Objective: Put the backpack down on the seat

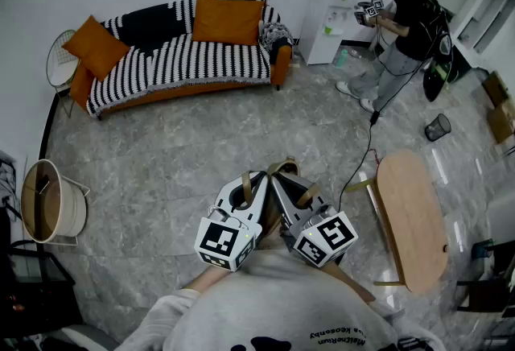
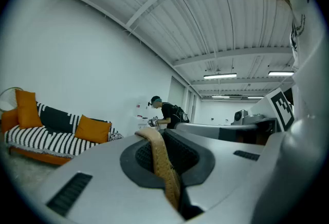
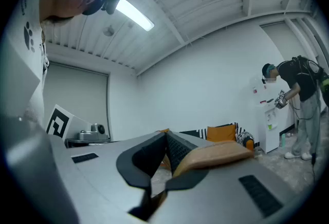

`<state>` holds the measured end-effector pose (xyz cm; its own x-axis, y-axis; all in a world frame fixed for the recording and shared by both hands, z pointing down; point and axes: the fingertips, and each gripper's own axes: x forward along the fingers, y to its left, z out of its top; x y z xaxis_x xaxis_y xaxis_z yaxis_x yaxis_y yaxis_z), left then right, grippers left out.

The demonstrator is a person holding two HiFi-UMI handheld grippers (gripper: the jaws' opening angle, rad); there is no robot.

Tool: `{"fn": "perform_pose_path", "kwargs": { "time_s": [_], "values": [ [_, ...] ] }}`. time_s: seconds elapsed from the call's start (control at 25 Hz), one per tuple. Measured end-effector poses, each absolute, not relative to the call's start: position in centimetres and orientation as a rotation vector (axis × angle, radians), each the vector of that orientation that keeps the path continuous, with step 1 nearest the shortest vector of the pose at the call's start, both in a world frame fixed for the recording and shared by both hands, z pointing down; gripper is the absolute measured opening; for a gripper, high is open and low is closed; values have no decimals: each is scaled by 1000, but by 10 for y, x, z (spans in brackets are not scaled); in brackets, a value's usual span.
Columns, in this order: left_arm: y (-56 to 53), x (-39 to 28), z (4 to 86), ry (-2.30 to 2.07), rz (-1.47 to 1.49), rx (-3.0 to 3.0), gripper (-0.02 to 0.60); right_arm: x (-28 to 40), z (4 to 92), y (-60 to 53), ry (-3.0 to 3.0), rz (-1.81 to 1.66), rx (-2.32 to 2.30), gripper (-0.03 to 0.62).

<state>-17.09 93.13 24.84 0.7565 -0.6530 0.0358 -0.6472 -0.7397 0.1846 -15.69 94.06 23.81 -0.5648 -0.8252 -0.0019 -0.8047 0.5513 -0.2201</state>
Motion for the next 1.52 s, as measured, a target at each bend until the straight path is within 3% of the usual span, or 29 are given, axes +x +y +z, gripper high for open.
{"fn": "perform_pose_path", "kwargs": {
  "time_s": [0.64,0.92,1.52],
  "values": [
    [896,-220,234,-1061,-140,2819,17,-205,233,903,2723,-150,-1518,32],
    [860,-233,235,-1126,-154,2782,17,-218,241,871,2757,-242,-1439,32],
    [703,-155,257,-1188,-45,2718,17,-137,256,703,2751,-345,-1360,32]
  ]
}}
